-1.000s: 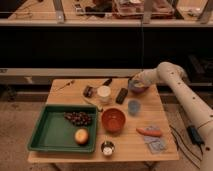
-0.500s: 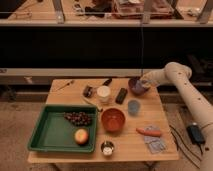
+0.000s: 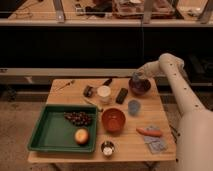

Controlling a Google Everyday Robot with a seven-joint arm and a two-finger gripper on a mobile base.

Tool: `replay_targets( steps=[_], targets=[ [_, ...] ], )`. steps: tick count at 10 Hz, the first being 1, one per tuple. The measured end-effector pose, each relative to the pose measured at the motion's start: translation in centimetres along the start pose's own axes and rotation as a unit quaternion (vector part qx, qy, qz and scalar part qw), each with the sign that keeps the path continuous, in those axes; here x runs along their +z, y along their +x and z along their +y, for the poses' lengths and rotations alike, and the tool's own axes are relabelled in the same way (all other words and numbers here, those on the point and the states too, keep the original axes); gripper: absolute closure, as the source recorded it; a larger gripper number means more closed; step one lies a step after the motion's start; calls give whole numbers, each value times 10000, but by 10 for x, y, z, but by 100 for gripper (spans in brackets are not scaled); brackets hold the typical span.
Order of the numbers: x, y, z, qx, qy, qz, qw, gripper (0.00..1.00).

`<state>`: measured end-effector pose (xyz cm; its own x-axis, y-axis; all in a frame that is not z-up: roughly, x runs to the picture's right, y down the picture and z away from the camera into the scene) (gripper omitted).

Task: Wipe purple bowl with sponge

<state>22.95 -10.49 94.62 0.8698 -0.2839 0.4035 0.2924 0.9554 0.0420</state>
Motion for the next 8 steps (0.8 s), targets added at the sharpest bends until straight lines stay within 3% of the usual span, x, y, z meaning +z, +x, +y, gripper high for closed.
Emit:
replay_targets(
  steps=[4, 8],
  targets=[
    [24, -60, -5, -298, -16, -424, 9987, 100],
    [-5, -74, 21, -398, 44, -507, 9979, 100]
  ],
)
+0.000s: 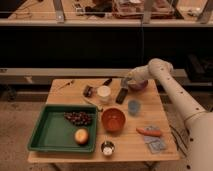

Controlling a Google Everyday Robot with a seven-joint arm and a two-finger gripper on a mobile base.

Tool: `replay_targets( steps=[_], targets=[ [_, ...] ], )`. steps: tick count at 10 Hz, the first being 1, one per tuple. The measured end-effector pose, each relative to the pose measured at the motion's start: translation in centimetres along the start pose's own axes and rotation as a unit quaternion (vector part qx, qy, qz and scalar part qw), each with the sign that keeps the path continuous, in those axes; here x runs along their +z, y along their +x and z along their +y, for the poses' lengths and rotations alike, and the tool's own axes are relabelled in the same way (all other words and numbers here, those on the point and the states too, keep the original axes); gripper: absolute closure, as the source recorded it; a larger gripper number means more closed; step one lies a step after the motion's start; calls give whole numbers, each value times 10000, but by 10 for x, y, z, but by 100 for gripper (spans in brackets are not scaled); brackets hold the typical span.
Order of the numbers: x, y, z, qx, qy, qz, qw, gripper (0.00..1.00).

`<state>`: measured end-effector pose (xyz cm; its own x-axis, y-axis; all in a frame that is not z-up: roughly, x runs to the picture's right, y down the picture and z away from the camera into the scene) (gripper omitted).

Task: Wipe purple bowl with sponge

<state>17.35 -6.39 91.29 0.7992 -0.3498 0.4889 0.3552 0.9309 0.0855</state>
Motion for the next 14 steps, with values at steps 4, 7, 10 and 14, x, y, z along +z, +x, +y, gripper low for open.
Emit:
replay_targets(
  steps=[4, 7, 10, 14],
  targets=[
    [-45, 33, 39, 218, 4, 209, 9995, 100],
    [-57, 55, 49, 411, 65, 464, 9981, 100],
    [-45, 64, 14, 331, 195, 547, 9978, 100],
    [0, 52, -20, 223, 143, 366, 9990, 100]
  ],
)
